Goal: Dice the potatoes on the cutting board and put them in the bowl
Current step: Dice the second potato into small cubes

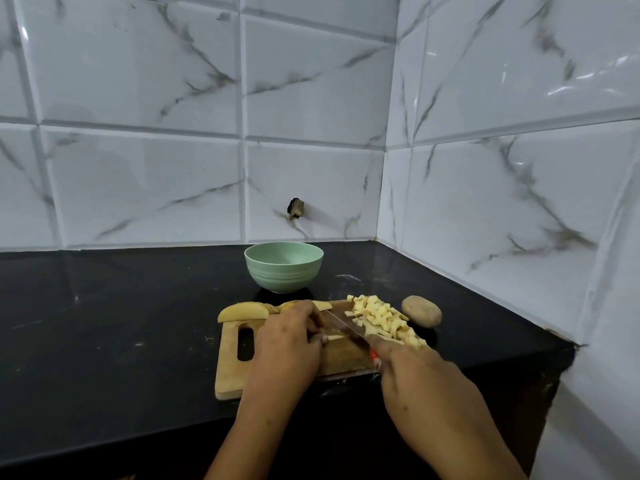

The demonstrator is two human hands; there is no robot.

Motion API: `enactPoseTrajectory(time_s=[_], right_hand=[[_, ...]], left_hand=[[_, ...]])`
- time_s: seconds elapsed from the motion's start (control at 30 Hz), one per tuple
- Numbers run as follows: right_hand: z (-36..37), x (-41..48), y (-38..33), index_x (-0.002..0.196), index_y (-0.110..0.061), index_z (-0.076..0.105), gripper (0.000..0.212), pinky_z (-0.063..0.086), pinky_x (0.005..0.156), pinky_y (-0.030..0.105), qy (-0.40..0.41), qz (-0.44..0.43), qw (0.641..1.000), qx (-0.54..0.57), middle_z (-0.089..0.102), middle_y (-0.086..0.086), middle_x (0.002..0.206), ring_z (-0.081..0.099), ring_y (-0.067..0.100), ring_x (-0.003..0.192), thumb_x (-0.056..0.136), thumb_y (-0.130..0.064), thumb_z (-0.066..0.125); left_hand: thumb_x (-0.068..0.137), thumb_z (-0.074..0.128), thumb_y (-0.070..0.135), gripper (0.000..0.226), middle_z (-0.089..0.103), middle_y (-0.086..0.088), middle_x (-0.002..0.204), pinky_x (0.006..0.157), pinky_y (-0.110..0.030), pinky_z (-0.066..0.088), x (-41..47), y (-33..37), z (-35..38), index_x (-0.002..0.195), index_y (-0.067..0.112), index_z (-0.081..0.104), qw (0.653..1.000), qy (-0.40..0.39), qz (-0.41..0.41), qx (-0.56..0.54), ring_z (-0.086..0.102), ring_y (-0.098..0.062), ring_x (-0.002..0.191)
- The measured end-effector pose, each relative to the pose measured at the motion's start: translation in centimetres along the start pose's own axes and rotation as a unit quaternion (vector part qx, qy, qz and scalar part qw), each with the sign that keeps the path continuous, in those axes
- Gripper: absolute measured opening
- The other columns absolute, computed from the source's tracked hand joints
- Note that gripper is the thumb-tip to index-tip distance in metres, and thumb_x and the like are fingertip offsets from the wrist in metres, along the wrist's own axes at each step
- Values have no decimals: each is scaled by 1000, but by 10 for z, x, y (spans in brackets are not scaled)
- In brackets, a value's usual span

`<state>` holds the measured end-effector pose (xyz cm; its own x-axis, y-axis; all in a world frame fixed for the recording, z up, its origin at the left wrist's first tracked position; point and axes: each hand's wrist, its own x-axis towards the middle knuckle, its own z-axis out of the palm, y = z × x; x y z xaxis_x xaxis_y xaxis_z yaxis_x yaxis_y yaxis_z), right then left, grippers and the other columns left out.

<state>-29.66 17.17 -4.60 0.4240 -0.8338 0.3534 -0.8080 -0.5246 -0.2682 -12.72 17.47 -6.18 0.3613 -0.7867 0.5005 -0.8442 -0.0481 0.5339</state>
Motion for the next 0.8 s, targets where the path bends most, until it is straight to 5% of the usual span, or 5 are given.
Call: enactPoseTrajectory(time_s=[0.3,0.5,0.63,0.8], right_hand=[[3,7,-15,150,-40,16,59,45,74,29,-70,-37,994,-72,58,-2,120,59,16,103,100,-18,37],[13,11,-17,153,-33,10,66,43,67,29,-50,-33,993,-104,61,0,112,61,17,97,98,-10,39],[7,4,-7,150,-42,15,56,38,65,26,-21,-21,997,-68,60,-4,117,58,14,95,102,-22,34],[4,-8,-16,149,-45,10,59,39,66,28,-62,-40,996,-44,58,-1,120,58,16,103,101,-24,37]], left_hand=[[79,73,22,25,70,14,80,73,-20,38,-1,0,0,91,28,51,999,26,3,-21,58,-2,86],[79,69,16,26,68,15,81,60,-8,30,-6,-1,-3,95,27,53,999,39,-4,-28,52,0,73],[75,71,8,32,67,15,76,66,-9,43,-6,-4,-3,93,28,52,996,48,-19,-70,60,2,73],[73,73,4,40,64,12,71,71,-27,56,-7,-4,-2,91,28,46,992,67,-22,-101,63,0,68]])
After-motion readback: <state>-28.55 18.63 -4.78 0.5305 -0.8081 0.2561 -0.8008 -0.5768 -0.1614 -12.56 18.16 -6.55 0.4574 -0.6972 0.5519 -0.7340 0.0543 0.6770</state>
